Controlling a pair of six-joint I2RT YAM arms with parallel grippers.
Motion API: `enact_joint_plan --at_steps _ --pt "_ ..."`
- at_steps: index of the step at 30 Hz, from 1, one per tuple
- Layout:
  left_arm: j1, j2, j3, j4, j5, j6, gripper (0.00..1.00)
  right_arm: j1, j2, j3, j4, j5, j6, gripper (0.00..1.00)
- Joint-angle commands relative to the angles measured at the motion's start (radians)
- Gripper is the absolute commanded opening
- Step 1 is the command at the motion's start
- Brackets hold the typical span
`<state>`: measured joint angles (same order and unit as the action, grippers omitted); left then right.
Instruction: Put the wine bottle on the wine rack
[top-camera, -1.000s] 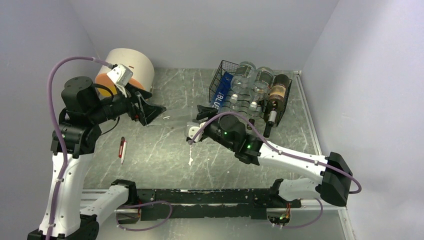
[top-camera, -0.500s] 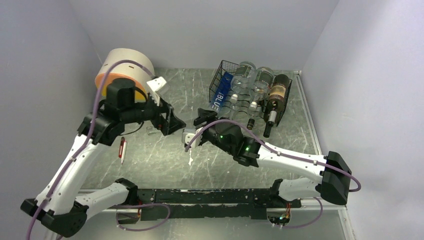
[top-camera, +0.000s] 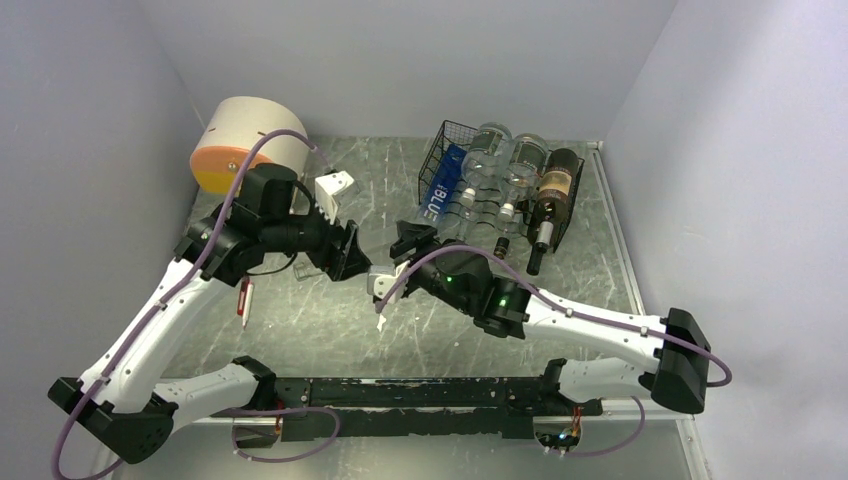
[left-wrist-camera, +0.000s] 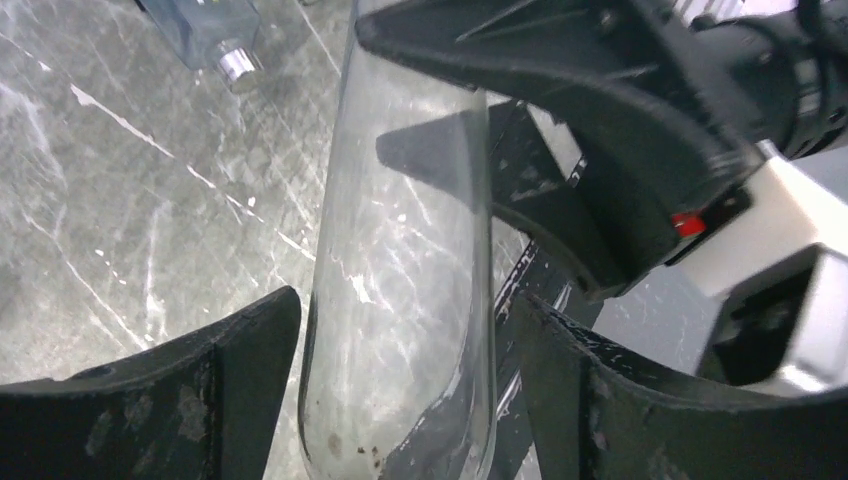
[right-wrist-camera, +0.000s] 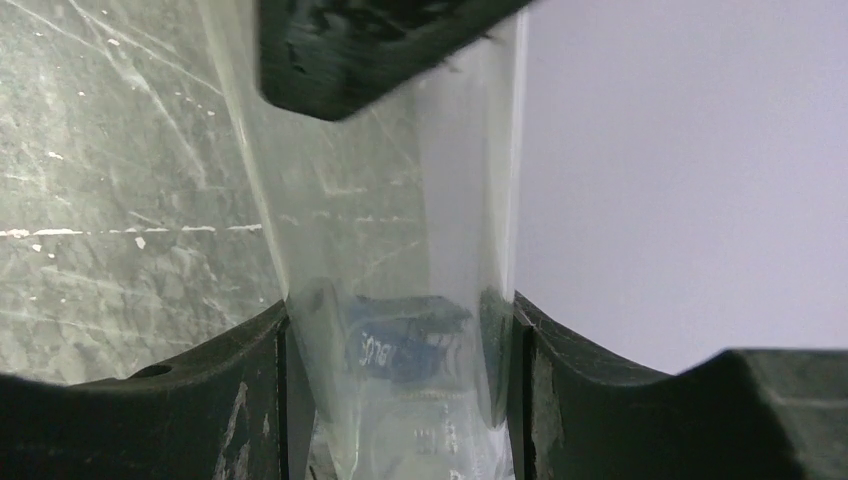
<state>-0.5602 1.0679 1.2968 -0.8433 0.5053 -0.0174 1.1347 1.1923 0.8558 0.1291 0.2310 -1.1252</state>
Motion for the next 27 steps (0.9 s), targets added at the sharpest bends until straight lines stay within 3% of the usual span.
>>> enact_joint_plan --at_steps 1,6,12,14,17,21,27 --pt "-0.008 -0.008 -0.02 -0.049 0.004 -0.016 0.77 0.007 -0.065 -0.005 0.092 -0.014 -0.012 0.0" --pt "-0.009 0.009 -0.026 -0.052 0.087 -0.01 0.63 0.014 -0.07 -0.002 0.082 -0.024 -0.016 0.0" --pt "-0.016 0.034 -0.033 -0.052 0.131 -0.006 0.53 0.02 -0.064 0.004 0.067 -0.006 -0.034 0.0" --pt "-0.019 0.036 -0.035 -0.054 0.133 -0.004 0.42 0.022 -0.066 0.003 0.067 -0.005 -0.035 0.0" --pt "-0.028 0.038 -0.037 -0.051 0.153 0.016 0.09 0.022 -0.067 0.011 0.046 -0.019 -0.025 0.01" --pt "-0.033 0.026 -0.029 -0.03 0.144 0.022 0.07 0.023 -0.063 0.032 -0.001 -0.025 0.008 0.21" --pt "-0.032 0.021 0.031 0.017 0.044 -0.011 0.07 0.022 -0.064 0.01 0.025 0.023 0.02 0.63"
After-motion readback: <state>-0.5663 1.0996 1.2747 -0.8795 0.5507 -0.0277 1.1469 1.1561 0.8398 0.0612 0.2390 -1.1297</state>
